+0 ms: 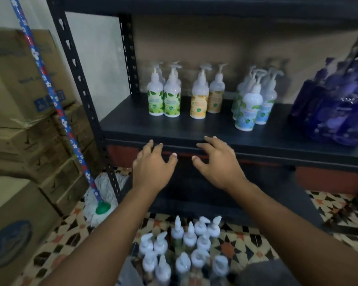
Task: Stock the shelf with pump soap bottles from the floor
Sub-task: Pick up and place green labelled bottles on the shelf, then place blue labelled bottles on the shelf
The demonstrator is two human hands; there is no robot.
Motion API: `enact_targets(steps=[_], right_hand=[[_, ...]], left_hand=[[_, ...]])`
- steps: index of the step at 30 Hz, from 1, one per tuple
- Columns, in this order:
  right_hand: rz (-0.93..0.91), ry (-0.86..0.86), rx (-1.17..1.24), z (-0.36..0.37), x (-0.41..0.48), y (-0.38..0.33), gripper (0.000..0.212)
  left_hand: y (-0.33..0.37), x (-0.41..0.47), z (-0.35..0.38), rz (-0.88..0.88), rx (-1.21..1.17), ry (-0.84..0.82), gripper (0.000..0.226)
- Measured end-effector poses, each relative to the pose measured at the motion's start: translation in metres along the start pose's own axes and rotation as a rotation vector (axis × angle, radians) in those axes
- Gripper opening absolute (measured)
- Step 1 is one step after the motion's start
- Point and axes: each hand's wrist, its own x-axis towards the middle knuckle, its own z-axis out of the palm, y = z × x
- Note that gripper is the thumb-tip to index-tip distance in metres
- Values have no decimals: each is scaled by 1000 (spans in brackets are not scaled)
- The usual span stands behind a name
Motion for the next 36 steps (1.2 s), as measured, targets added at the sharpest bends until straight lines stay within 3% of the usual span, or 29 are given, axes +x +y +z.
enact_targets(steps=[3,8,13,16,20,22,24,26,30,34,36], right_hand=[[59,25,175,-3,-59,20,46],[266,-88,324,29,-150,64,37],[546,-267,422,82,-222,97,40],[694,-381,326,109,-258,107,53],[782,-563,332,95,-258,93,39],[801,-613,367,101,-248,91,39],[866,-569,368,167,-266,130,52],[913,-524,440,204,-268,141,76],[940,-529,499,246,-264,164,83],[938,-536,476,265,-255,178,90],[913,-532,461,274,-254,183,83]], left_hand=[[5,-52,21,-12,-159,-79,58],[4,-129,69,-68,-284,-205,46],[-24,-189,129,-315,-349,-301,31],[-40,-216,161,-469,-376,-352,17],[-65,-234,210,-561,-366,-437,36],[-82,-237,239,-605,-389,-457,62],[-82,-234,250,-592,-417,-449,83],[-83,-229,264,-600,-474,-460,80],[-100,-218,305,-615,-447,-463,99],[-107,-206,323,-722,-393,-438,47],[-108,-199,325,-715,-347,-361,37]])
